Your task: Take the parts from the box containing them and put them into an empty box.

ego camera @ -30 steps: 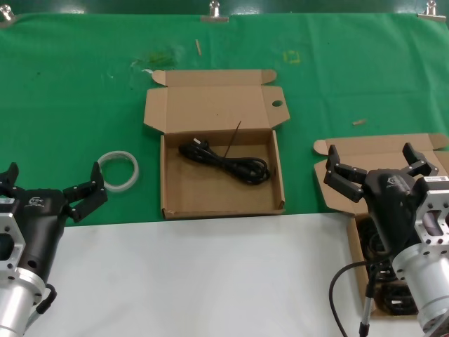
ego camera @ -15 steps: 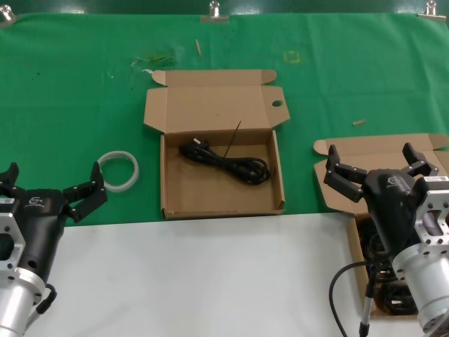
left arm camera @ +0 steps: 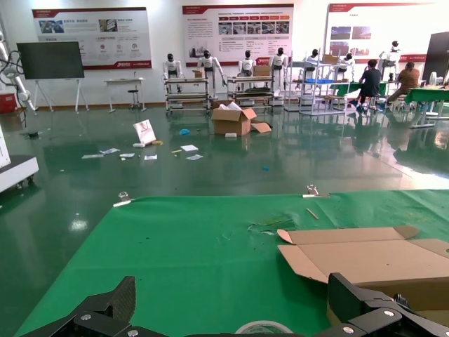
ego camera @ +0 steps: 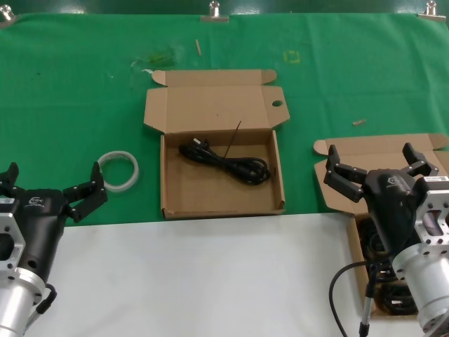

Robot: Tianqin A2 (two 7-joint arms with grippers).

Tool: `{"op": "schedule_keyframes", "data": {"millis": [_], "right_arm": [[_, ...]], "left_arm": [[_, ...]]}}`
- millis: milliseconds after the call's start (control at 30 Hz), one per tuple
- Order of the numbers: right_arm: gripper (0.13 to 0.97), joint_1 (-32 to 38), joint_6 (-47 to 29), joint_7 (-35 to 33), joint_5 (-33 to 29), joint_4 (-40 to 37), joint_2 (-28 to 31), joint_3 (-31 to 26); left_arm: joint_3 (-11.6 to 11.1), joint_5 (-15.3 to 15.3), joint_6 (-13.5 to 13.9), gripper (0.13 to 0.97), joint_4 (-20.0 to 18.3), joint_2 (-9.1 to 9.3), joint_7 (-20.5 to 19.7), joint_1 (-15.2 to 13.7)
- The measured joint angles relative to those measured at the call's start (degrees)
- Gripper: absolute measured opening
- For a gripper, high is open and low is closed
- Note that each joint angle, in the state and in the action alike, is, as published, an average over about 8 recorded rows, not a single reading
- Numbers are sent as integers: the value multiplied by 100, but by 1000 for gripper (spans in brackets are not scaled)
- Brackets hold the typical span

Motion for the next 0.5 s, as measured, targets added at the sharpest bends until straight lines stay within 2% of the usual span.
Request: {"op": "schedule_keyframes", "data": {"millis": [500], "right_arm": [[966,0,0,0,0,0,0,0]], "left_arm": [[0,0,0,966,0,0,0,0]]}}
